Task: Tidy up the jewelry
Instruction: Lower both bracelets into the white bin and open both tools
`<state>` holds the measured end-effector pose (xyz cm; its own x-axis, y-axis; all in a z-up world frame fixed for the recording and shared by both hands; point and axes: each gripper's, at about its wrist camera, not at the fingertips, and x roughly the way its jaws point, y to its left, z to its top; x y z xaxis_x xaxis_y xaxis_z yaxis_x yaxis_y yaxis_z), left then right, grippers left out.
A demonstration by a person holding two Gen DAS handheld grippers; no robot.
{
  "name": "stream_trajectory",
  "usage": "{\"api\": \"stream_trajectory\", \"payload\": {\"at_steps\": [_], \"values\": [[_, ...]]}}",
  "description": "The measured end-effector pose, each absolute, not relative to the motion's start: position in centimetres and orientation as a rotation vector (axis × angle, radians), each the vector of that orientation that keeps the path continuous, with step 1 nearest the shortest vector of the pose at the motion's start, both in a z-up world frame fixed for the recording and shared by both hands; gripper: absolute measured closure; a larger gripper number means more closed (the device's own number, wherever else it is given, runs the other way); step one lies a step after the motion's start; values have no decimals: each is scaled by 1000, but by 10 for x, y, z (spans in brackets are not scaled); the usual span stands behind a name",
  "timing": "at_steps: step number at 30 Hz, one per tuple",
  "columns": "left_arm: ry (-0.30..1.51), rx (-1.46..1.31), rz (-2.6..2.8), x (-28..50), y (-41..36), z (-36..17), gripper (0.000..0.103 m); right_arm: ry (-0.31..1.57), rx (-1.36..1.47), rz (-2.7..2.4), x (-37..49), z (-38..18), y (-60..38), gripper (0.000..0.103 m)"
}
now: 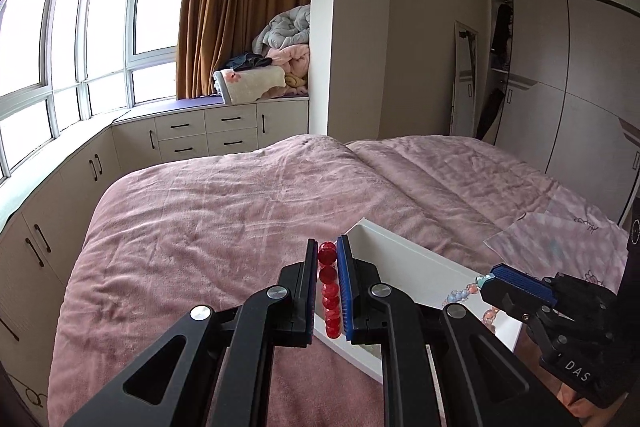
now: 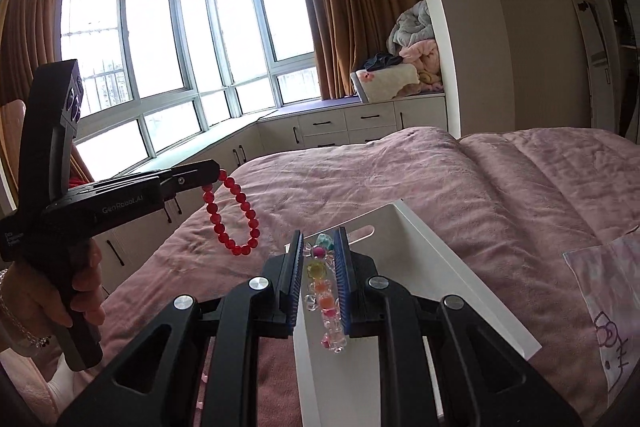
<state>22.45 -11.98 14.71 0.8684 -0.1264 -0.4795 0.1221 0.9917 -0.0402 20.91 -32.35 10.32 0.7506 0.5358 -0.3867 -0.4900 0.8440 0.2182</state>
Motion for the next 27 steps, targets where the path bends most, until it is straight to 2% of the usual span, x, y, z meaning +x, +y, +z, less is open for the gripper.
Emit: {"api": "stream_trajectory", "payload": {"at_steps": [7, 20, 22, 24, 27], "values": [[548, -12, -177, 250, -160, 136, 88, 515, 70, 495, 222, 85, -341, 87], [698, 7, -201, 288, -200, 83, 87, 669, 75, 449, 253, 44, -357, 87], [697, 19, -195, 289, -201, 79, 84, 681, 76, 444, 255, 41, -359, 85], [700, 21, -192, 289, -200, 75, 72, 674, 69, 437, 254, 42, -359, 85], [692, 10, -180, 289, -194, 75, 65, 653, 45, 436, 250, 46, -355, 82]]}}
